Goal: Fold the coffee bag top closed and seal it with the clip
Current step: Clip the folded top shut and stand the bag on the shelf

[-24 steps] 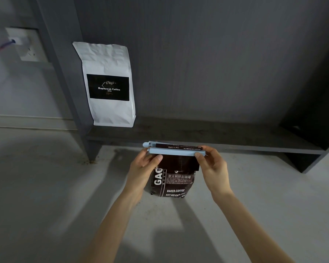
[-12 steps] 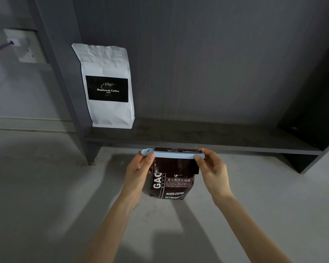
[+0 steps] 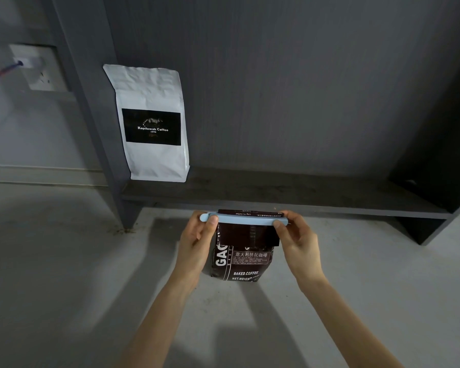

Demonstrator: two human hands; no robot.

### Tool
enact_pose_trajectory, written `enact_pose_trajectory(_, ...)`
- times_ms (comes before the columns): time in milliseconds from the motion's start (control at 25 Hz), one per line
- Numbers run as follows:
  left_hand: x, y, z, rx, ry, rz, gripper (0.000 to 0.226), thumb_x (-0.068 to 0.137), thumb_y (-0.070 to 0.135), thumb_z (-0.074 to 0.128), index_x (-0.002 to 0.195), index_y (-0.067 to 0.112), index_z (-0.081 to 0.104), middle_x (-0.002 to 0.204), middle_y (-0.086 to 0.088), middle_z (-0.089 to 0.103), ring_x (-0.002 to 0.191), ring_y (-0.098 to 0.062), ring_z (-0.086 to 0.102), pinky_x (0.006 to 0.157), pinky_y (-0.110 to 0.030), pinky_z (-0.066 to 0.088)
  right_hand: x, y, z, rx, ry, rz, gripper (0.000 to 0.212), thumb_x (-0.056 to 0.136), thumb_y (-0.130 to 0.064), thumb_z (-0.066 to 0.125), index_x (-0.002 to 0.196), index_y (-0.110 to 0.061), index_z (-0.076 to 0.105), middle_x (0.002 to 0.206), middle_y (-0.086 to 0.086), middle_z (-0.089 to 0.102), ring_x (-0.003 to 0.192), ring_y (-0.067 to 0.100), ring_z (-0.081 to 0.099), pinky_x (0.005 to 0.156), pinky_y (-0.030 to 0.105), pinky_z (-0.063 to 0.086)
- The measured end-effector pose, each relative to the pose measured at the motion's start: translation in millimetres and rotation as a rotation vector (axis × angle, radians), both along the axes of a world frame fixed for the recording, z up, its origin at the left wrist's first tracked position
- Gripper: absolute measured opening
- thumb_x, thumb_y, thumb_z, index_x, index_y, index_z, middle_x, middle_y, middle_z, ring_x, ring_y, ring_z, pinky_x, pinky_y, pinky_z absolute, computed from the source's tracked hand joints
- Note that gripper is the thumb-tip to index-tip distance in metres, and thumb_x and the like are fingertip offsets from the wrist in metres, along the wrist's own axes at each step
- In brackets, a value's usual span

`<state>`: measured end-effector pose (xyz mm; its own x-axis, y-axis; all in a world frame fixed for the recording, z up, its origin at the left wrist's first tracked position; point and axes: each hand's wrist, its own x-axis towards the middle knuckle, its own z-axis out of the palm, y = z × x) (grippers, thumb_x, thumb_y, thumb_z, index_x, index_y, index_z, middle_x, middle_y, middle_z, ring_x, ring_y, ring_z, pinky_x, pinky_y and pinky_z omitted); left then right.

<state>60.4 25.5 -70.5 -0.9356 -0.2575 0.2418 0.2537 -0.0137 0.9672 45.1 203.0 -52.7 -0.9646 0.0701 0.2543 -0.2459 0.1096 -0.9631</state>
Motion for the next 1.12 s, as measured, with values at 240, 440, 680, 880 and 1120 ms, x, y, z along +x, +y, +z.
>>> enact_pose_trajectory(240, -0.9, 2.5, 2.2, -0.002, -0.004, 0.027, 0.013, 0.089, 0.023, 0.049, 0.079, 0.025, 0.057, 0.069, 0.029, 0.068, 0.067, 0.011, 0.06, 0.056, -0.002, 0.043, 0.8, -2.4, -2.3, -0.028, 0.011, -0.014, 0.016, 0.085, -0.012, 0.055, 0.091, -0.027, 0.055, 0.081, -0.007, 0.063, 0.071, -0.01, 0.061, 0.058, 0.006, 0.049)
enact_pose_trajectory(440, -0.7, -0.9, 2.4, -0.009, -0.006, -0.017, 0.011, 0.087, 0.023, 0.052, 0.081, 0.028, 0.06, 0.075, 0.03, 0.069, 0.074, 0.012, 0.061, 0.058, -0.001, 0.043, -0.9, -2.5, -4.4, -0.066, 0.002, -0.01, 0.02, 0.085, -0.013, 0.055, 0.1, -0.027, 0.054, 0.081, -0.008, 0.063, 0.069, -0.01, 0.061, 0.057, 0.006, 0.049)
enact_pose_trajectory(680, 0.5, -6.2, -10.4, -0.051, -0.022, -0.088, 0.016, 0.078, 0.037, 0.057, 0.092, 0.035, 0.063, 0.092, 0.028, 0.069, 0.091, 0.006, 0.062, 0.069, -0.002, 0.044, 0.9, 1.4, -22.1, -0.016, -0.099, 0.074, 0.03, 0.085, -0.015, 0.055, 0.115, -0.018, 0.052, 0.106, 0.001, 0.066, 0.099, 0.008, 0.062, 0.088, 0.025, 0.05)
enact_pose_trajectory(880, 1.8, -4.4, -29.1, -0.078, -0.048, -0.194, 0.04, 0.084, 0.007, 0.055, 0.107, 0.04, 0.053, 0.107, 0.022, 0.066, 0.104, 0.006, 0.057, 0.079, -0.006, 0.044, 2.8, 6.9, -43.0, 0.125, -0.172, 0.076, 0.032, 0.084, -0.005, 0.054, 0.114, -0.016, 0.054, 0.117, 0.003, 0.061, 0.11, 0.016, 0.056, 0.093, 0.03, 0.043)
enact_pose_trajectory(1120, 7.3, -1.7, -56.9, -0.242, -0.164, -0.062, 0.033, 0.085, 0.013, 0.057, 0.114, 0.027, 0.053, 0.118, 0.007, 0.06, 0.115, -0.014, 0.053, 0.093, -0.025, 0.043, 6.3, 2.6, -55.2, 0.168, -0.198, 0.085, 0.036, 0.084, 0.002, 0.052, 0.111, -0.02, 0.055, 0.109, -0.002, 0.058, 0.092, 0.003, 0.059, 0.068, -0.002, 0.042)
